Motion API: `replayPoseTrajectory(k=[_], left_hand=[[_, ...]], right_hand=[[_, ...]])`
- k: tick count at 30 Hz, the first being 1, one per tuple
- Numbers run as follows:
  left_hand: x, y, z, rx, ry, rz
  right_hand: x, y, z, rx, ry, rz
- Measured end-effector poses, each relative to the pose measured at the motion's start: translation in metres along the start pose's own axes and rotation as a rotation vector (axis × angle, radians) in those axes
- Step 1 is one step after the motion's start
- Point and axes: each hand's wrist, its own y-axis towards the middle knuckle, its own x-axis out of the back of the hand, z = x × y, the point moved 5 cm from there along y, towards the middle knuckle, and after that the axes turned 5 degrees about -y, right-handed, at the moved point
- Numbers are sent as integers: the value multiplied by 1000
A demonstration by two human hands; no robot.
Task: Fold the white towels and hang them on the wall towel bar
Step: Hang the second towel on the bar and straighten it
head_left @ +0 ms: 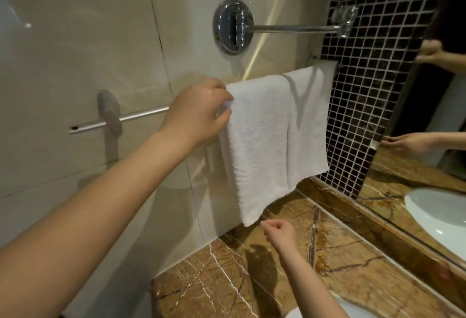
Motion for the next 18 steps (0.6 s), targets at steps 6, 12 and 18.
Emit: replayPoseTrajectory(k=[6,12,18], left_hand=[[11,-7,-2,129,16,175],[55,0,-3,195,34,153],[93,-7,-22,192,18,187]], right_hand=[[56,-44,110,400,-654,-299],[102,-111,246,780,-887,-589],[120,-164,303,878,-941,-680]])
